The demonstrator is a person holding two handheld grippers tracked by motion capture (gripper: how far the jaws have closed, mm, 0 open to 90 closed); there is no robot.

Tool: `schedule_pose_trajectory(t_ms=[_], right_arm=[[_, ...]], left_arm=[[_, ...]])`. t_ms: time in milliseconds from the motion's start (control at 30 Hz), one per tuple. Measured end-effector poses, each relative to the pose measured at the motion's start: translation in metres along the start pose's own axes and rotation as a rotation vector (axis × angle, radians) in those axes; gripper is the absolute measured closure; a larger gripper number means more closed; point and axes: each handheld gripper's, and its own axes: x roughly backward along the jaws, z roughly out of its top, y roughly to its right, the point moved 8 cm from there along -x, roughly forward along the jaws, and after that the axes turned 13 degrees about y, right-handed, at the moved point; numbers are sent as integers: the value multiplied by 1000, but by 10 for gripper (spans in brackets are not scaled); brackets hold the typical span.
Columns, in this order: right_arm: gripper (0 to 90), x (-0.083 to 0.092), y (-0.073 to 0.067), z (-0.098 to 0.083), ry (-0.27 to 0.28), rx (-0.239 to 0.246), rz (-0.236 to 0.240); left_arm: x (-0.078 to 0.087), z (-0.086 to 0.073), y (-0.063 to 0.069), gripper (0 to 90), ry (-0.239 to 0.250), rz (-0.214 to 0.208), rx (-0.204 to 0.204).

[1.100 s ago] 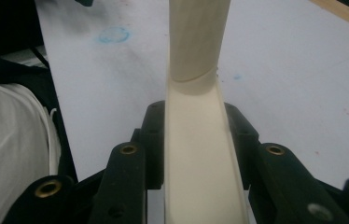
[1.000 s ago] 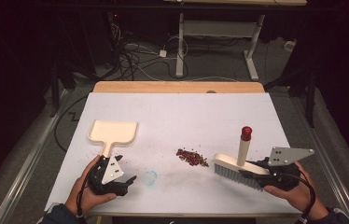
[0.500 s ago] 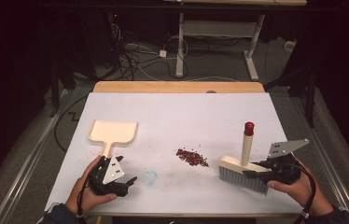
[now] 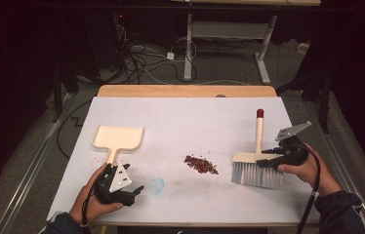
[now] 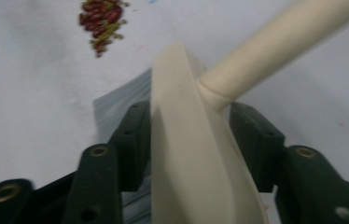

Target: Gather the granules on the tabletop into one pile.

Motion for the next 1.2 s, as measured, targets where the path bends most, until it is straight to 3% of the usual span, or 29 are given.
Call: schedule_pose_trajectory(t_ms=[133,233,367,467,733,867,1200], right_arm=[[511,-4,25,2,37,-60,-84],[542,-10,41,0,30,-97,-206],[628,-21,54,-3,2,-86,-324],[637,-25,62,-2,2,-77,-394],[597,-32,69,-4,5,-83,-437],[563,-31,71,-1,31,-80,-455],[450,-15,59,31,275,-48,-469]], left_arm=[[0,0,0,170,-1,2,-10],[-1,0,0,170,-2,1,-11],[-1,0,0,170,-6,0,-13],[-1,0,0,170,-7,-1,-15],[-1,0,0,170,-5,-1,-15],[-1,0,-1,170,-1,5,-12],[1,1,-3,170,4,15,3]])
